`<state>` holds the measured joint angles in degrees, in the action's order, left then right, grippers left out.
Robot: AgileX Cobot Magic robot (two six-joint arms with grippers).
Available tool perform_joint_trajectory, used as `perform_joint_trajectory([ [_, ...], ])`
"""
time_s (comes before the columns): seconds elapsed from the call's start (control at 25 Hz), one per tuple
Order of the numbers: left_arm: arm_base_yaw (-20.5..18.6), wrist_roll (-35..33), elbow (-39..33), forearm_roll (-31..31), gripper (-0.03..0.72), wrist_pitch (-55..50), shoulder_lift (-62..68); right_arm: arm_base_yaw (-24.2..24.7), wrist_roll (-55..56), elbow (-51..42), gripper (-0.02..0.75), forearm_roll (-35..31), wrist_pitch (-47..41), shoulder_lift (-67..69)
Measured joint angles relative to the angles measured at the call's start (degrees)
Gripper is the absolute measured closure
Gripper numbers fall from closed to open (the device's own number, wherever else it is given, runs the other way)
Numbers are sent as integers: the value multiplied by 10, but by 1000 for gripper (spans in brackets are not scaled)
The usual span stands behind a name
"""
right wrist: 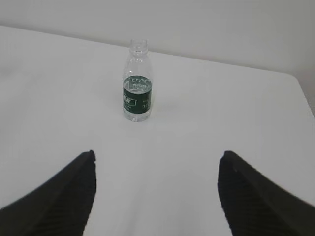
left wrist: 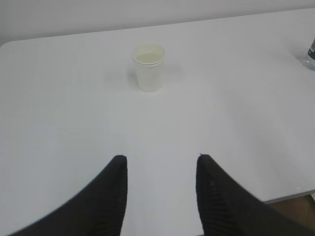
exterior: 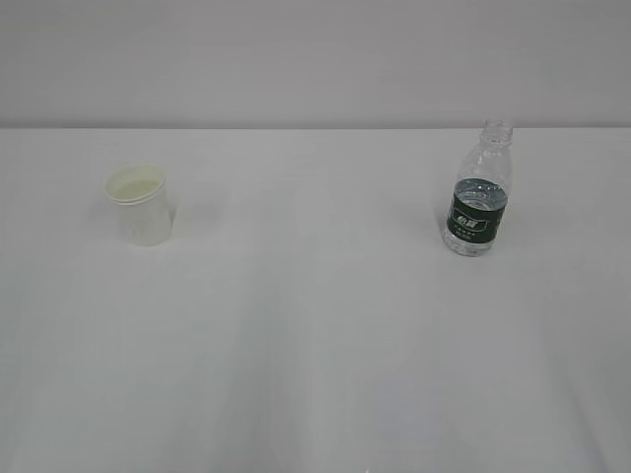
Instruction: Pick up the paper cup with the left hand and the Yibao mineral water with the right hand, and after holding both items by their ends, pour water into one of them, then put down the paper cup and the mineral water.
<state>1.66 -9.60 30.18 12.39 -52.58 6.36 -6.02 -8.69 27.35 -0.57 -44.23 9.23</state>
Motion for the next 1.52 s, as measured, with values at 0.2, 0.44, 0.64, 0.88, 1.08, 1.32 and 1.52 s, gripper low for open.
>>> perform_joint_trajectory([
  [0.2,0,0,-1,0,369,0,0,0,0,0,153,6,-24,0],
  [0.44,0,0,-1,0,370,-1,0,0,0,-8,154,15,-32,0],
  [0.64,0,0,-1,0,370,-3,0,0,0,-14,153,16,-32,0],
  [0.88,0,0,19,-25,375,-41,0,0,1,-14,153,17,-32,0],
  [1.08,0,0,46,-53,372,-97,-2,0,1,-14,154,17,-32,0],
  [1.32,0,4,42,-84,223,-119,-3,0,1,-14,154,15,-32,0],
  [1.52,0,40,8,-93,170,-119,-3,0,1,-14,153,6,-32,0],
])
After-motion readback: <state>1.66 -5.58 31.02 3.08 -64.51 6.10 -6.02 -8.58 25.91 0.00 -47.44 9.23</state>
